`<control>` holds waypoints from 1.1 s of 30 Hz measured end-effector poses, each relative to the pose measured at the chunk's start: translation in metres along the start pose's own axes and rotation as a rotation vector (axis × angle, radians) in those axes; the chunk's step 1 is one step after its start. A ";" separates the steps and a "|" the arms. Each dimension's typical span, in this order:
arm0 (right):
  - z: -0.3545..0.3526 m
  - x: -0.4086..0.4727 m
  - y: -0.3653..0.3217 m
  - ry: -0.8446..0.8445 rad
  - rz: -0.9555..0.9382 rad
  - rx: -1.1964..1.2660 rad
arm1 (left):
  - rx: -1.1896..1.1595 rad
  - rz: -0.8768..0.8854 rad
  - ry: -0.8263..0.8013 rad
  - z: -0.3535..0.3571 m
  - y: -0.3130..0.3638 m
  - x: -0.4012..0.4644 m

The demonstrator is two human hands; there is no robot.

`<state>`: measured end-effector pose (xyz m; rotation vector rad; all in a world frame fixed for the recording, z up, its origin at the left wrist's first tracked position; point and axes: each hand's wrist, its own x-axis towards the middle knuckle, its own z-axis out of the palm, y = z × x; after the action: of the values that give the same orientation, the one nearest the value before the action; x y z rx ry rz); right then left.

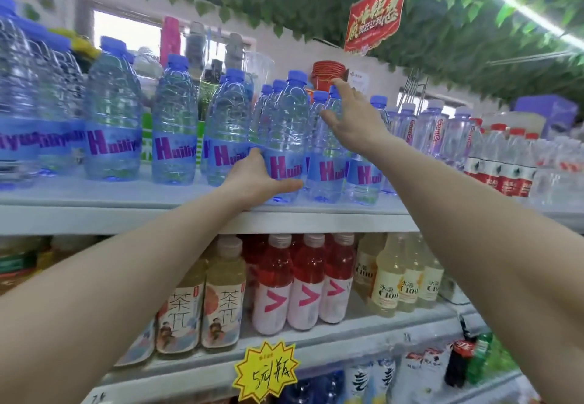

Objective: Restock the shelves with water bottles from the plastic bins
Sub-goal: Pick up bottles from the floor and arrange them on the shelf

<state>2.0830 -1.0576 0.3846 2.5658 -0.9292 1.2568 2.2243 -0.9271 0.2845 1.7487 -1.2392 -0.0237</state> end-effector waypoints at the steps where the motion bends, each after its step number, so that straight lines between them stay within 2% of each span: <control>1: 0.002 0.000 0.002 0.013 -0.003 0.011 | -0.014 0.012 -0.008 0.000 -0.002 0.000; 8: 0.004 -0.001 0.006 0.068 -0.016 0.025 | -0.095 0.038 -0.028 -0.002 -0.009 0.001; 18: 0.010 0.000 0.008 0.067 -0.016 0.025 | 0.056 0.037 0.050 0.006 -0.004 0.004; 26: 0.018 -0.010 0.008 0.102 -0.040 0.001 | 0.068 0.044 0.027 0.005 -0.002 -0.002; 33: 0.021 -0.049 0.021 0.072 -0.086 -0.019 | 0.164 0.085 0.120 0.007 0.005 -0.017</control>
<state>2.0625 -1.0591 0.3308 2.4997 -0.8048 1.3003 2.2095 -0.9193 0.2764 1.8071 -1.2550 0.2357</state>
